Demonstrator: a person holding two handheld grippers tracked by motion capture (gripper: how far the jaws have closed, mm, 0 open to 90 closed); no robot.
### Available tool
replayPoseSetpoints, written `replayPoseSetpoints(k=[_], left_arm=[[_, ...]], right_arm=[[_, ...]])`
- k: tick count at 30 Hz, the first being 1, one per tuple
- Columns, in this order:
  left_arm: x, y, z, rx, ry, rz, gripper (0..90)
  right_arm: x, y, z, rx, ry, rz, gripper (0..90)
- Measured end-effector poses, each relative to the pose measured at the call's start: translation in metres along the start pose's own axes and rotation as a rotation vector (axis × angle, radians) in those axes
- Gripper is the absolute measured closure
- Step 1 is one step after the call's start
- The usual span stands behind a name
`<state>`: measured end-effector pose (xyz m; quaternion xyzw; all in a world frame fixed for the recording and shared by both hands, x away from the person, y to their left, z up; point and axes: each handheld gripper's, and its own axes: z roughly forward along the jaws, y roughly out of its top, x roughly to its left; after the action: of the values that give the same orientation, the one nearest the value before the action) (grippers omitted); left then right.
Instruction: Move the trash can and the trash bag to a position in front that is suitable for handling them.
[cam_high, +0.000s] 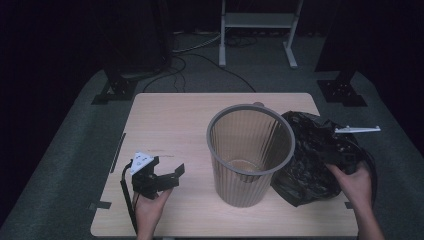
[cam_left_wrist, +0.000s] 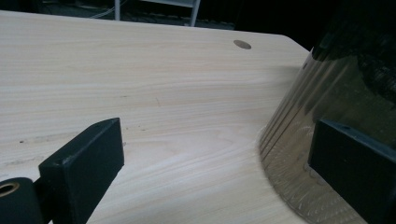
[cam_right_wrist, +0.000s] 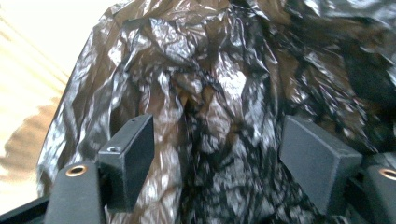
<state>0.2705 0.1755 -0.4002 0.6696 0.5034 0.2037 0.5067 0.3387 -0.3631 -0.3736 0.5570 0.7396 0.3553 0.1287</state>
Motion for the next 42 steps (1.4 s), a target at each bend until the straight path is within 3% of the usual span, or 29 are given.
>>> replayPoseSetpoints(k=[9,22,33,38,42], left_arm=[[0.004,0.001,-0.004,-0.008,0.008,-0.01,2.6],[0.009,0.003,-0.007,-0.015,0.011,-0.015,2.6],[0.012,0.002,-0.006,-0.011,0.008,-0.023,2.6],[0.013,0.002,-0.007,-0.011,0.01,-0.029,2.6],[0.014,0.002,-0.007,-0.01,0.01,-0.036,2.7]], right_arm=[[-0.005,0.02,0.036,0.108,-0.061,0.001,27.7],[-0.011,0.009,0.083,0.271,-0.143,-0.018,31.4],[-0.003,-0.008,0.105,0.303,-0.17,-0.069,32.7],[0.0,-0.011,0.106,0.276,-0.18,-0.082,34.6],[0.002,-0.015,0.103,0.243,-0.166,-0.105,42.2]])
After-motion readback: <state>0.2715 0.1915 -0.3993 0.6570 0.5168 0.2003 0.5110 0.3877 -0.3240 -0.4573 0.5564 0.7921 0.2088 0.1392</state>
